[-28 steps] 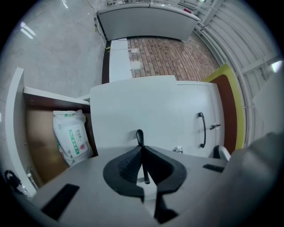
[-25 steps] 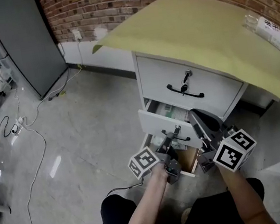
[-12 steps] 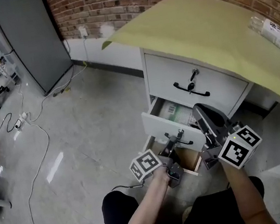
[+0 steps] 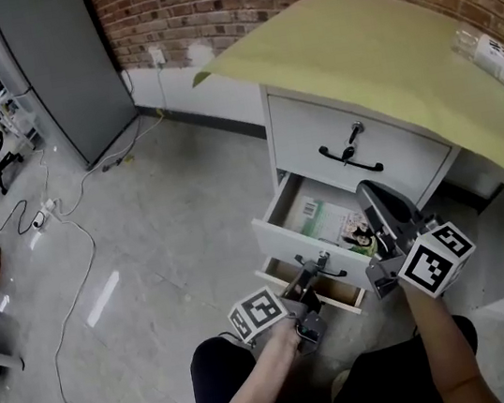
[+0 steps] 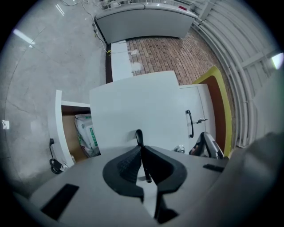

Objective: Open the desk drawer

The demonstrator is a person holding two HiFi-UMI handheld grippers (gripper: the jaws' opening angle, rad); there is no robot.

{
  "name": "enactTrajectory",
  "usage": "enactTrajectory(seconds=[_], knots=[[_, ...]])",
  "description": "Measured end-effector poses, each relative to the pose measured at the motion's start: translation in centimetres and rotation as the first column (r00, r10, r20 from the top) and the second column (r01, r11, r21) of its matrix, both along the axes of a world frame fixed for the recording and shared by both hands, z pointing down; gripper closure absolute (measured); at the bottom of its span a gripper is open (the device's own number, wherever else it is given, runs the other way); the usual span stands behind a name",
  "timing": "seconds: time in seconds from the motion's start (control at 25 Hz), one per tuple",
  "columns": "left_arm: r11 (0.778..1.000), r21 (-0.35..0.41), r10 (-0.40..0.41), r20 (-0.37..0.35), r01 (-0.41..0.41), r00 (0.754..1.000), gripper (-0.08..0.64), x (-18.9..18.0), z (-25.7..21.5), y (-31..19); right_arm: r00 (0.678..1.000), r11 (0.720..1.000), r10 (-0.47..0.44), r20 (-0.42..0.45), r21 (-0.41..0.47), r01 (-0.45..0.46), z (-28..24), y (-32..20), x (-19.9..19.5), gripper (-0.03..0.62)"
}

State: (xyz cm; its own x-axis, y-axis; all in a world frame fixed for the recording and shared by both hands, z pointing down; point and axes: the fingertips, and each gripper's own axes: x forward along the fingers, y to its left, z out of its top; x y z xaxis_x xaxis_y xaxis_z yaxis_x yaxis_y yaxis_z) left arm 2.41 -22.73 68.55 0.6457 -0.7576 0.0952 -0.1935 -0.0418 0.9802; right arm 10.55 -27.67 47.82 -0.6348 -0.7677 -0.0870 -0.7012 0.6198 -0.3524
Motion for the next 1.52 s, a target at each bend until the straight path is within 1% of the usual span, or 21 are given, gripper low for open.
enactTrajectory(seconds=[0.28,0.48,0.56,0.64,0.72,0.84,0.96,1.08,1.16,1.28,1.4,1.44,1.52], knots=[[1.000,-0.027,0.006,0.056,-0.004,0.998,0.531,-0.5,2.4,1.2,1.000,1.000,0.003,0.006,-0.019,-0.003,0.8,-0.5,0.1,0.578],[1.000,0.006,0.027,0.091,-0.027,0.995,0.525,-0.5,2.6,1.1,1.000,1.000,-0.004,-0.010,-0.030,0.004,1.5,-0.8,-0.1,0.578],[0.999,0.030,0.037,0.128,-0.041,0.991,0.515,-0.5,2.6,1.1,1.000,0.999,-0.010,-0.008,-0.035,0.009,1.7,-0.8,-0.5,0.578],[0.996,0.061,0.048,0.180,-0.060,0.983,0.500,-0.6,2.5,1.1,1.000,0.999,-0.017,-0.011,-0.033,0.017,1.7,-0.8,-0.9,0.578],[0.993,0.085,0.060,0.227,-0.081,0.972,0.483,-0.7,2.6,1.0,1.000,0.999,-0.022,-0.013,-0.030,0.022,1.7,-0.7,-1.2,0.578],[0.987,0.109,0.078,0.294,-0.114,0.953,0.437,-0.9,2.8,0.9,0.999,0.999,-0.035,-0.017,-0.030,0.034,1.8,-0.5,-1.6,0.578],[0.978,0.149,0.081,0.386,-0.148,0.919,0.400,-1.3,2.7,0.8,0.999,0.999,-0.042,-0.031,-0.029,0.042,2.0,-0.3,-1.8,0.578],[0.965,0.199,0.060,0.471,-0.172,0.880,0.393,-1.9,2.5,1.0,0.999,0.999,-0.037,-0.022,-0.033,0.036,2.2,-0.4,-1.8,0.578],[0.956,0.245,0.004,0.541,-0.162,0.841,0.393,-3.3,2.1,1.0,0.999,0.999,-0.039,-0.023,-0.034,0.039,2.3,-0.4,-1.9,0.578],[0.942,0.311,-0.098,0.622,-0.130,0.776,0.396,-6.1,1.2,0.8,0.997,0.999,-0.035,-0.062,-0.030,0.034,2.9,-0.4,-2.0,0.578],[0.924,0.367,-0.183,0.667,-0.105,0.722,0.461,-8.4,0.0,0.2,0.998,0.998,-0.049,-0.049,-0.045,0.046,3.3,-0.6,-2.4,0.578],[0.914,0.393,-0.211,0.674,-0.101,0.708,0.484,-9.0,-0.6,0.0,0.997,0.997,-0.056,-0.050,-0.047,0.054,3.3,-0.6,-2.6,0.578],[0.882,0.460,-0.272,0.675,-0.102,0.686,0.513,-9.9,-2.4,-0.6,0.996,0.997,-0.065,-0.055,-0.044,0.063,3.3,-0.6,-3.0,0.578]])
